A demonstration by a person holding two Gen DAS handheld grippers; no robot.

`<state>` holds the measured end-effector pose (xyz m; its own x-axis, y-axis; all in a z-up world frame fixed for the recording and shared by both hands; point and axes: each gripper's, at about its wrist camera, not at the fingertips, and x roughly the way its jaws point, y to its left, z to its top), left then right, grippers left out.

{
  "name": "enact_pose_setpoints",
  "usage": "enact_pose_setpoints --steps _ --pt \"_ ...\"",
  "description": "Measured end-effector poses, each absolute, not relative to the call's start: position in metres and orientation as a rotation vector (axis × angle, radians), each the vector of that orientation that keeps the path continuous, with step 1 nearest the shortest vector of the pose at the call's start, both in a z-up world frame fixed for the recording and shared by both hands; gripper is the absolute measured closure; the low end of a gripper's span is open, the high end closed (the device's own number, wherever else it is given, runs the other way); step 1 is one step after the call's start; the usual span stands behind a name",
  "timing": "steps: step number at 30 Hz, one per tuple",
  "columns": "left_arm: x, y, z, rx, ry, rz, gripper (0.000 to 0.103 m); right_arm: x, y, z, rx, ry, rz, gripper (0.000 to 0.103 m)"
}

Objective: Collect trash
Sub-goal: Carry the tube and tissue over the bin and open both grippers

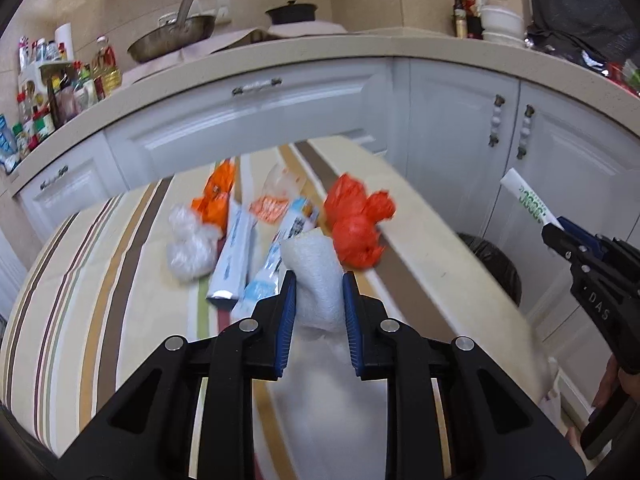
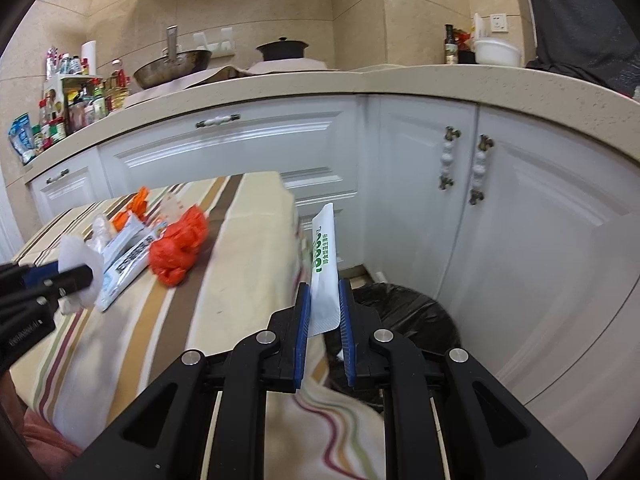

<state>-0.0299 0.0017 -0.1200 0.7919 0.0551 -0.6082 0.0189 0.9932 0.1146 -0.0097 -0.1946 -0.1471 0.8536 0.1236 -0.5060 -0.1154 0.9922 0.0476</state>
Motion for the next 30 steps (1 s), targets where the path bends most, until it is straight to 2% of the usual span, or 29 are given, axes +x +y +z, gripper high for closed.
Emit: enact_pose_setpoints --steps 7,14,30 --pt "0.002 -0.042 -0.104 0.136 0.595 -0.072 0.081 0.001 -0.220 -0.140 0.008 0.510 0.057 0.088" --pt "0.043 -0.098 -0.106 0.127 0.615 -0.163 0.081 0.020 -0.246 -0.140 0.009 0.500 0.002 0.088" --pt "0.128 -0.181 -0.149 0.162 0.728 -0.207 0.079 0.075 -0.295 -0.168 0.052 0.537 -0.048 0.088"
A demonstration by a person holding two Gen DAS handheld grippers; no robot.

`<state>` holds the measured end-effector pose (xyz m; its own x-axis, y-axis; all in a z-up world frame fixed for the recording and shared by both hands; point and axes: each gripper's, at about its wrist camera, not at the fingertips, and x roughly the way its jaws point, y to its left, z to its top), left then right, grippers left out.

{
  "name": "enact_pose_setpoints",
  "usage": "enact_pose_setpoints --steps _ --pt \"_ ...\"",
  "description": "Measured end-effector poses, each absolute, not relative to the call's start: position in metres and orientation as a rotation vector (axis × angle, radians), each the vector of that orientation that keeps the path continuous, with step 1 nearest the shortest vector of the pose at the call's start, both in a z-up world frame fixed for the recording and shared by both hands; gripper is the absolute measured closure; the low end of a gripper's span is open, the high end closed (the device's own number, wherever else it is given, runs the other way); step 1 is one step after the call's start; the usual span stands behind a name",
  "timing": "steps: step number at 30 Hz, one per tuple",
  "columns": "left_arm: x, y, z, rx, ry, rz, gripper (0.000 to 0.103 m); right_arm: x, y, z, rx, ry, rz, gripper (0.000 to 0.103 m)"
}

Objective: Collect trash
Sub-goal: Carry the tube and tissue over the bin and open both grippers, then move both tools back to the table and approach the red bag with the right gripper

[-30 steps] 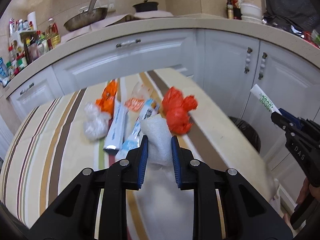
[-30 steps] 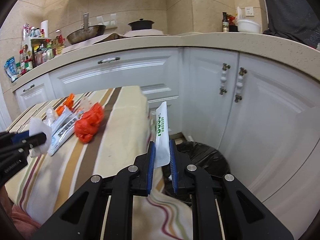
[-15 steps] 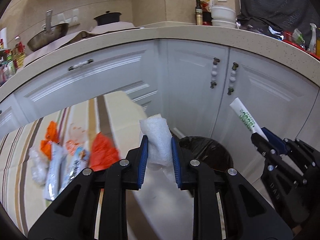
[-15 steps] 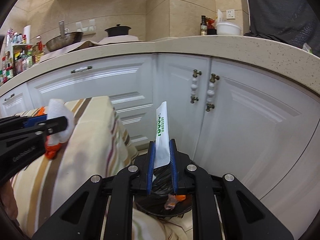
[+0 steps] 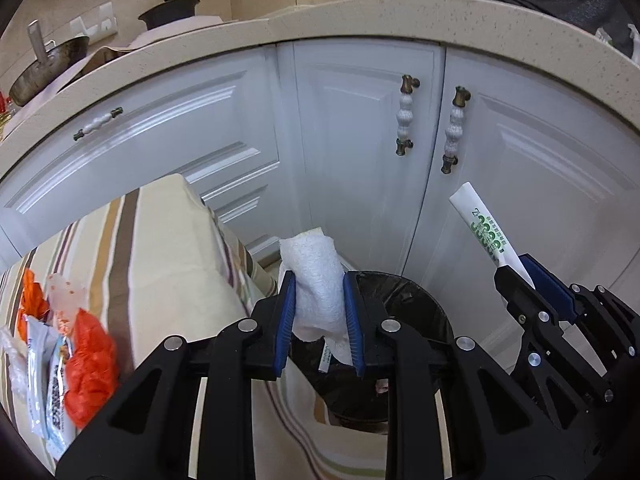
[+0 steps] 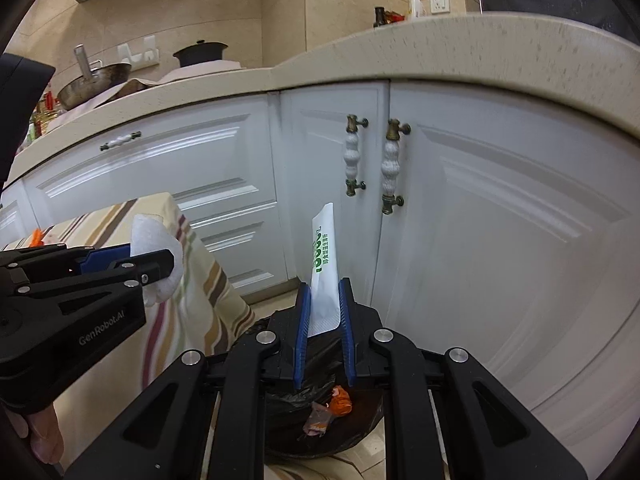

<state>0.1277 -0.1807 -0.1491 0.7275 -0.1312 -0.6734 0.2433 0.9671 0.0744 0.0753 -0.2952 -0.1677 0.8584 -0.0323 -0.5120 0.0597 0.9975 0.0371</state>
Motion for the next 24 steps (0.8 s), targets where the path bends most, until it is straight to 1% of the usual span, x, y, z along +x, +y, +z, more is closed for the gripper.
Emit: enact_pose_setpoints --steps 2,3,4,5,6,8,10,17,24 --pt "0.137 -0.187 -0.157 0.172 0.752 -0.208 0.076 0.083 -0.299 -0.174 0.057 0.547 -0.046 0.088" --pt "0.142 -0.190 -0.161 0.177 0.779 -0.207 0.071 0.087 -0.301 -0.178 0.060 0.555 -0.044 0.087" --pt "0.147 -0.191 -0.165 0.166 0.807 -0.212 0.058 0.090 -0.303 -0.181 0.065 0.558 -0.045 0.086" --pt "0.151 -0.191 -0.166 0.147 0.821 -0.212 0.046 0.094 -0.304 -0.183 0.070 0.562 -0.048 0.080" --pt "0.154 -0.190 -0.166 0.131 0.825 -0.210 0.045 0.097 -0.306 -0.186 0.076 0.567 -0.050 0.072" --pt "0.155 -0.189 -0.166 0.122 0.812 -0.208 0.043 0.100 -0.310 -0.189 0.091 0.571 -0.059 0.065" --pt "0.155 -0.190 -0.166 0.134 0.806 -0.207 0.040 0.101 -0.312 -0.190 0.099 0.571 -0.060 0.064" --pt "0.147 -0.173 -0.154 0.109 0.790 -0.194 0.035 0.098 -0.311 -0.184 0.102 0.567 -0.057 0.064" --pt "0.126 -0.133 -0.124 0.103 0.724 -0.149 0.034 0.086 -0.286 -0.161 0.099 0.535 -0.017 0.062"
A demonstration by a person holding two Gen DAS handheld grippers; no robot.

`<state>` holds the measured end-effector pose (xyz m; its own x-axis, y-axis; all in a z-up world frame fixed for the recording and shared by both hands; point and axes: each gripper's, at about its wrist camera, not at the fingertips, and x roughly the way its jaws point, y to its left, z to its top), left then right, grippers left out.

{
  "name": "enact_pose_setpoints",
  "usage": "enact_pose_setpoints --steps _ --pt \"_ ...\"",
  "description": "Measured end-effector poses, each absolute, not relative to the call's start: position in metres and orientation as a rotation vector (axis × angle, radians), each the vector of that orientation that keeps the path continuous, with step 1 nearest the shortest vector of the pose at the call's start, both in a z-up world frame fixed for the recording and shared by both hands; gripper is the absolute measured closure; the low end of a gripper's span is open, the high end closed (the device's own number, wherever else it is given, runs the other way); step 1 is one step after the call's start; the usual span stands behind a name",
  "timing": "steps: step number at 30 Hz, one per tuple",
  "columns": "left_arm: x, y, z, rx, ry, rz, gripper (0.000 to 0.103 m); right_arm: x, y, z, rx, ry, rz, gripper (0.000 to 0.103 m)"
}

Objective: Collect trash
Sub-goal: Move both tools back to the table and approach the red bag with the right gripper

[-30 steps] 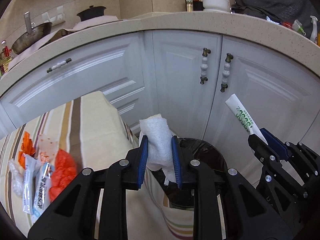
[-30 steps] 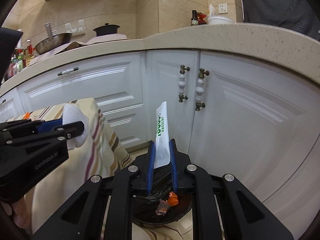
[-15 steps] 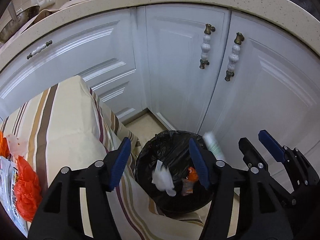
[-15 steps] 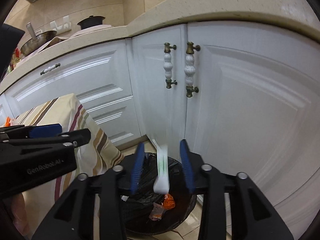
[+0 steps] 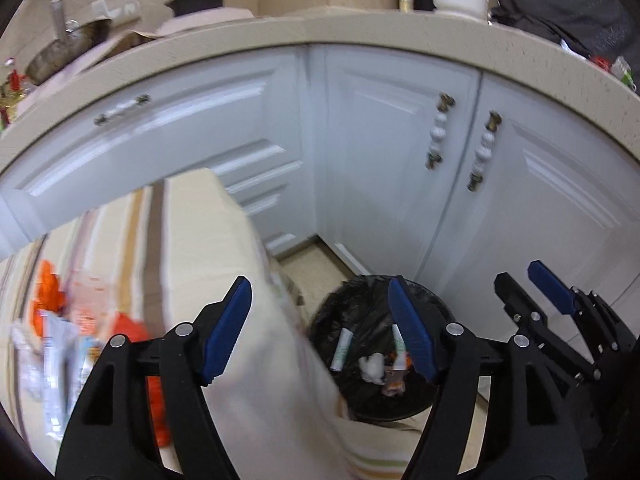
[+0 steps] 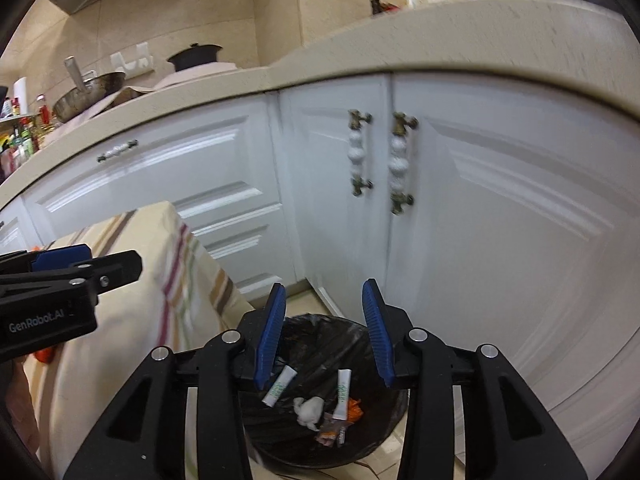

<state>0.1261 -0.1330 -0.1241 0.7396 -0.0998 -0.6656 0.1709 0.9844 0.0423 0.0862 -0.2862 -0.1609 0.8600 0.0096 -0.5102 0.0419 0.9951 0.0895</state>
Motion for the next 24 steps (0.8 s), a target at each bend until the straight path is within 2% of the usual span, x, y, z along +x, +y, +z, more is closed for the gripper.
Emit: enact_pose_setpoints --steps 11,24 --pt "0.076 -0.010 -0.093 0.076 0.664 0.062 0.033 0.076 -0.207 -0.131 0.056 0.501 0.126 0.060" --pt "0.030 0.132 -0.097 -0.006 0.695 0.345 0.033 0.068 -0.102 -0.127 -0.027 0.539 0.315 0.057"
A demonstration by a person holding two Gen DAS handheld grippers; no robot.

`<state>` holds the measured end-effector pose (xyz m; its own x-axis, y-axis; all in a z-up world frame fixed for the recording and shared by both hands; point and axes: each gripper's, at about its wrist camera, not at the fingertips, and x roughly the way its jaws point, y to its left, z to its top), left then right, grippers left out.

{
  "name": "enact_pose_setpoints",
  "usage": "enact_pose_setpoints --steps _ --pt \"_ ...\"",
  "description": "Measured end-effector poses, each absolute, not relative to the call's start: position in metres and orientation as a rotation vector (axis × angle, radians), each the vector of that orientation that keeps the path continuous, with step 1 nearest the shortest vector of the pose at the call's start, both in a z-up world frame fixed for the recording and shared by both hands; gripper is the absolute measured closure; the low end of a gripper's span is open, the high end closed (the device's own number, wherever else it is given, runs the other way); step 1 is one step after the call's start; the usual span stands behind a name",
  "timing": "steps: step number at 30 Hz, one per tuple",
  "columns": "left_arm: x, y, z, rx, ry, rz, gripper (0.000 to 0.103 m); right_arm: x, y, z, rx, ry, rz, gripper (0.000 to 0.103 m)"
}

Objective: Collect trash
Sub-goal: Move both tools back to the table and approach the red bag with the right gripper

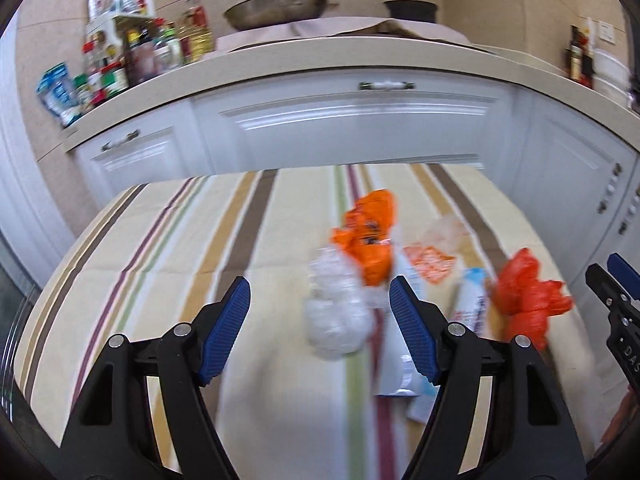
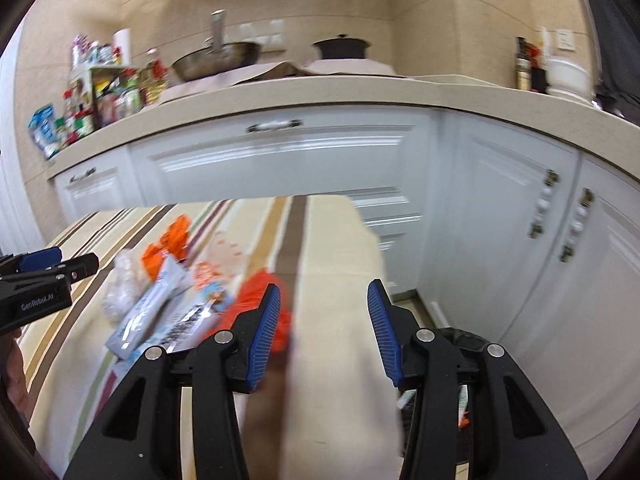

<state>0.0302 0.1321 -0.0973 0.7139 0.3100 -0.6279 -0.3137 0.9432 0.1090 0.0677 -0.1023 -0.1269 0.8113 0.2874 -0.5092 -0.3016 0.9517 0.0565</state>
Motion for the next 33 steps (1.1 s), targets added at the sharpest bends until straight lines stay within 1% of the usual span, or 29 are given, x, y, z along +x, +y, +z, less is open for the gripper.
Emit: enact_pose_setpoints --steps 4,12,13,18,19,20,21,23,24,25,33 --pt "0.024 0.161 -0.102 -0.027 0.703 0.401 0.033 0.069 -0.080 -0.131 -0.051 0.567 0.344 0.054" --pt "0.019 0.184 -0.110 -0.060 0.713 0.440 0.031 0.076 -0.057 -0.138 -0.088 0.627 0.341 0.040" --pt "0.019 0.185 -0.111 -0.060 0.714 0.442 0.026 0.079 -0.056 -0.139 -0.091 0.640 0.337 0.039" --pt "0.024 0.181 -0.115 -0.060 0.718 0.409 0.025 0.088 -0.053 -0.148 -0.085 0.713 0.362 0.039" --pt "0.025 0.180 -0.115 -0.060 0.719 0.402 0.024 0.089 -0.053 -0.149 -0.083 0.723 0.368 0.040" --pt "0.026 0.178 -0.116 -0.060 0.720 0.392 0.024 0.090 -0.053 -0.150 -0.079 0.732 0.373 0.046" --pt "0.027 0.176 -0.117 -0.060 0.720 0.384 0.023 0.091 -0.054 -0.151 -0.073 0.741 0.381 0.050" --pt "0.031 0.170 -0.119 -0.053 0.724 0.366 0.020 0.091 -0.055 -0.150 -0.060 0.742 0.390 0.054" --pt "0.033 0.168 -0.120 -0.046 0.728 0.359 0.020 0.090 -0.056 -0.150 -0.058 0.736 0.393 0.060" --pt "0.035 0.165 -0.122 -0.039 0.732 0.354 0.020 0.090 -0.057 -0.149 -0.062 0.731 0.394 0.062" --pt "0.060 0.148 -0.135 -0.008 0.769 0.320 0.020 0.084 -0.073 -0.137 -0.083 0.660 0.350 0.064"
